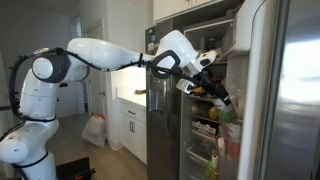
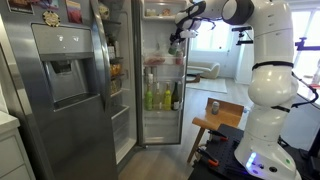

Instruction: Put the green and white can beside the pink and white can on a shelf attached to the fridge door

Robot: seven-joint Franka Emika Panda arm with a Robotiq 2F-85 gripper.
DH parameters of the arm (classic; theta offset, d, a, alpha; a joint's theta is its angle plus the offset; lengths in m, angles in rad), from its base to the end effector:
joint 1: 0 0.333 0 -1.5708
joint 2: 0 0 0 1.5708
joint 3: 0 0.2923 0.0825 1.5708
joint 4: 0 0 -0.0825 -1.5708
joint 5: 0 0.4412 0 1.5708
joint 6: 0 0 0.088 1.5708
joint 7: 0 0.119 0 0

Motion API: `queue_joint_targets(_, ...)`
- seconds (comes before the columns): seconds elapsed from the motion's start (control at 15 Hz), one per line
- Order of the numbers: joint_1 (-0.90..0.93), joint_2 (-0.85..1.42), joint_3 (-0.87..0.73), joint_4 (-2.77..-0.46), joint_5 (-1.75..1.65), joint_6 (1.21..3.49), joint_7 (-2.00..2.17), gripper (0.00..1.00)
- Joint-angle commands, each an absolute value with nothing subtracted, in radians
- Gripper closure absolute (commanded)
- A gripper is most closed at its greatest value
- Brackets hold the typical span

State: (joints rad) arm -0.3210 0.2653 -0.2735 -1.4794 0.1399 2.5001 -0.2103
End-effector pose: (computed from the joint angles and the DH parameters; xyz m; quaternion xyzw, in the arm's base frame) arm 0.6335 -0.3989 0.5785 0.9065 -0.1956 0.3546 0.1199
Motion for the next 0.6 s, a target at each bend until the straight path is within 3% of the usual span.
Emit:
queue_joint_targets(0.0, -0.345, 0.321, -0.256, -1.403, 0.134, 2.528, -0.179, 0.53)
queue_joint_targets(0.53, -0.366, 0.398, -0.249, -1.338, 0.128, 2.547, -0.157, 0.53)
